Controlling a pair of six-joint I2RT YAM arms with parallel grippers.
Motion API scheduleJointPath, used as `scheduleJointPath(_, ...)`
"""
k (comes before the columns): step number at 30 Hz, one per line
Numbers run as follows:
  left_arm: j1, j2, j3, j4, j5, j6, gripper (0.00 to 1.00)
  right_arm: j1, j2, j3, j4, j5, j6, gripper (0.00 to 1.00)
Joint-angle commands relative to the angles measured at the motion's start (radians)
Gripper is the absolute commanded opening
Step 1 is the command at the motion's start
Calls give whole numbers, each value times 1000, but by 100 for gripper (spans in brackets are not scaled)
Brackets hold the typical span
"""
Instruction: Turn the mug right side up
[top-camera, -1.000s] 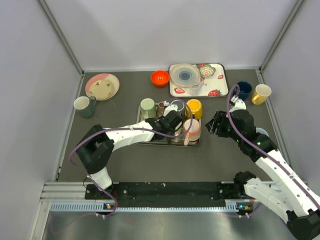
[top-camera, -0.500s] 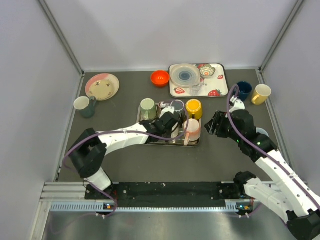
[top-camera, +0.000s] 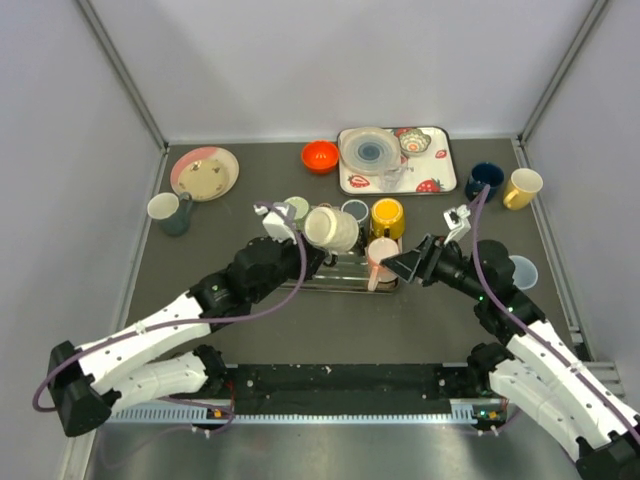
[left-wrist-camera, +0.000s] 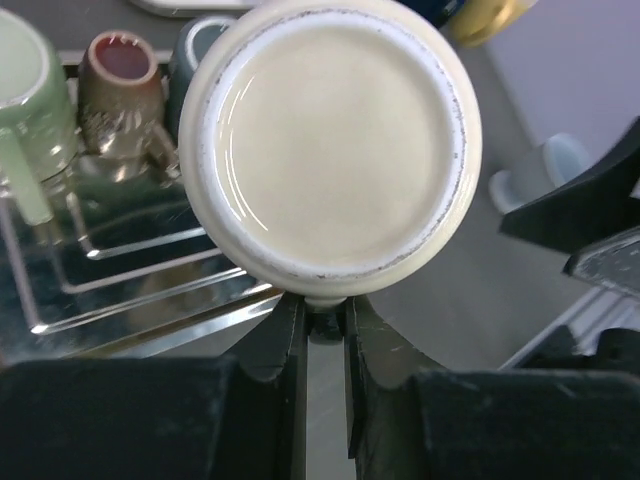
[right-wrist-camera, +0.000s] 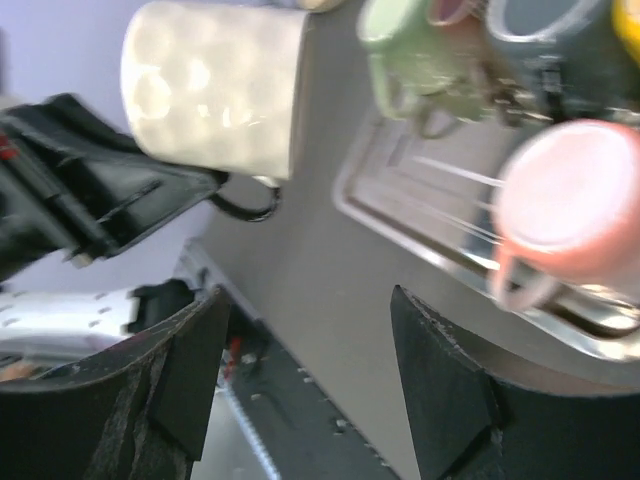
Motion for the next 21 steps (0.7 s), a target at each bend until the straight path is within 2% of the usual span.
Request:
scheduleJointPath(1,7,-140,-124,387,55,-103,0,11,-7,-38,417,-282,185,67)
scheduleJointPath(4,12,-190,-171,504,116,-169,0,11,48,-56,577,-383,293,68)
scheduleJointPath(9,16,-210,-207,650,222,-272,0,11,162,-82,772,-468,424,69)
scheduleJointPath(17,21,-207,-237,748,237,-338,0,67,219,-38,712,-502,352,74)
scheduleJointPath(21,20,-174,-250,802,306,-392,0,83,251,-21,738,-496,352,74)
